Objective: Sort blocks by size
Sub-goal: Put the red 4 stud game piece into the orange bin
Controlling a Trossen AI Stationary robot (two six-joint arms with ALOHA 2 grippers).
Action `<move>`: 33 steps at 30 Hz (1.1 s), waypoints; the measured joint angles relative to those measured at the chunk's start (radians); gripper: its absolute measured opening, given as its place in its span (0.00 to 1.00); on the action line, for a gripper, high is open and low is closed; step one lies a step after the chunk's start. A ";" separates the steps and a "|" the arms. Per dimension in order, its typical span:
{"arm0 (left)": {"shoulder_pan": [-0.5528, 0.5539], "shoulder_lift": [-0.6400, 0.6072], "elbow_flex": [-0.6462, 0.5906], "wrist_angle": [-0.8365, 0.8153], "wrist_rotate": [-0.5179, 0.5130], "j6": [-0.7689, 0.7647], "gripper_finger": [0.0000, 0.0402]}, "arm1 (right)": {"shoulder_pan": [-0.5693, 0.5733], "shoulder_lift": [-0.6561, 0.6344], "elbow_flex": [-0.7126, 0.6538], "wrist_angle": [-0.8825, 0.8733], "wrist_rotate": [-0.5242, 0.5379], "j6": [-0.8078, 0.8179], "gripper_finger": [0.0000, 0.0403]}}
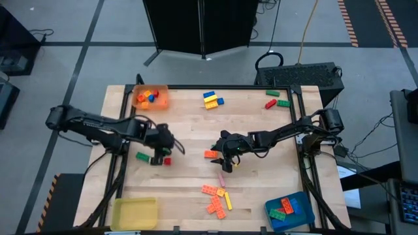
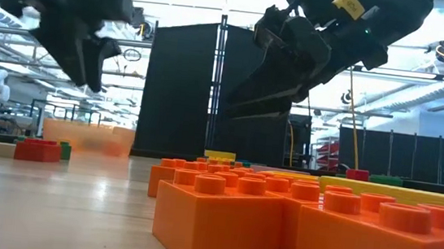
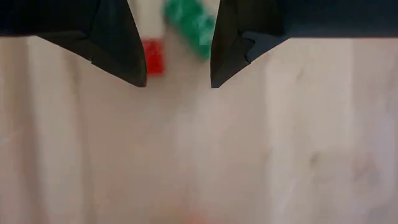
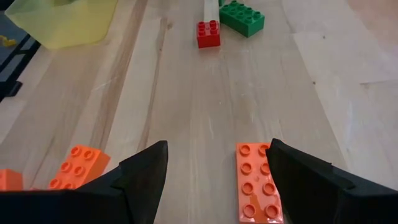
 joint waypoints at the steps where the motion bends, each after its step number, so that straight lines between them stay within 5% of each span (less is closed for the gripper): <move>1: -0.023 0.006 0.000 0.022 0.000 -0.001 0.44 | 0.000 0.000 0.000 0.000 0.000 0.000 0.66; 11: -0.168 0.113 0.000 0.037 -0.082 -0.099 0.44 | 0.006 0.000 0.000 0.003 0.000 -0.015 0.66; 33: -0.232 0.342 0.000 0.013 -0.141 -0.234 0.45 | 0.006 0.001 0.000 -0.018 -0.007 0.002 0.66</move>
